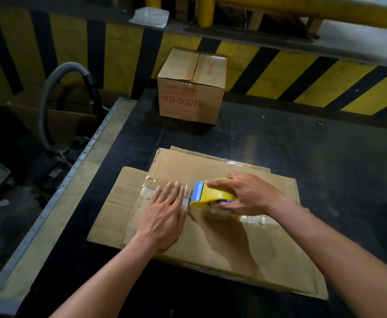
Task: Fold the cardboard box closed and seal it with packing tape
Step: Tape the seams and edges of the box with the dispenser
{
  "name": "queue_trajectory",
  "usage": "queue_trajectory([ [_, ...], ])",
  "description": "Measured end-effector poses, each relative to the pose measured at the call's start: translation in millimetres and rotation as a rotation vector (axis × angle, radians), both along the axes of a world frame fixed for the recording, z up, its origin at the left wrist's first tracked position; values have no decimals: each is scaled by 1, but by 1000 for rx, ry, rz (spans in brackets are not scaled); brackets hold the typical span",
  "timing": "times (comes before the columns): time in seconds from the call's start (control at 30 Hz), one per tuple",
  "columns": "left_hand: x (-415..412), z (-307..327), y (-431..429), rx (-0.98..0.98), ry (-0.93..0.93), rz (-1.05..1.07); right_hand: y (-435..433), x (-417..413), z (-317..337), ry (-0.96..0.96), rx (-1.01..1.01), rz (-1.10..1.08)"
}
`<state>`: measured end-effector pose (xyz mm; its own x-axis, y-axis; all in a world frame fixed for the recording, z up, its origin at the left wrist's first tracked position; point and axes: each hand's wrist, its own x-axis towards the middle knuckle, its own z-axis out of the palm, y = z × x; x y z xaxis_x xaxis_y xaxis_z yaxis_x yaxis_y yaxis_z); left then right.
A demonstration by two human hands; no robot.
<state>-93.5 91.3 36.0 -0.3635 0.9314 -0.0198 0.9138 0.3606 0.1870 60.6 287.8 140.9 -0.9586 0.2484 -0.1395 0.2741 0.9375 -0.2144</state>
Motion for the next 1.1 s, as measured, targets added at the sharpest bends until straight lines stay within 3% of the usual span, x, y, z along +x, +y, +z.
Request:
queue_trajectory([
  [0.6, 6, 5, 1, -58, 62, 63, 31, 46, 26, -98, 22, 94],
  [0.83, 19, 20, 8, -161, 115, 23, 35, 52, 5, -87, 57, 96],
  [1.0, 58, 14, 35, -108, -37, -60, 33, 53, 7, -89, 76, 62],
  [1.1, 58, 2, 35, -130, -2, -51, 27, 54, 7, -125, 64, 25],
])
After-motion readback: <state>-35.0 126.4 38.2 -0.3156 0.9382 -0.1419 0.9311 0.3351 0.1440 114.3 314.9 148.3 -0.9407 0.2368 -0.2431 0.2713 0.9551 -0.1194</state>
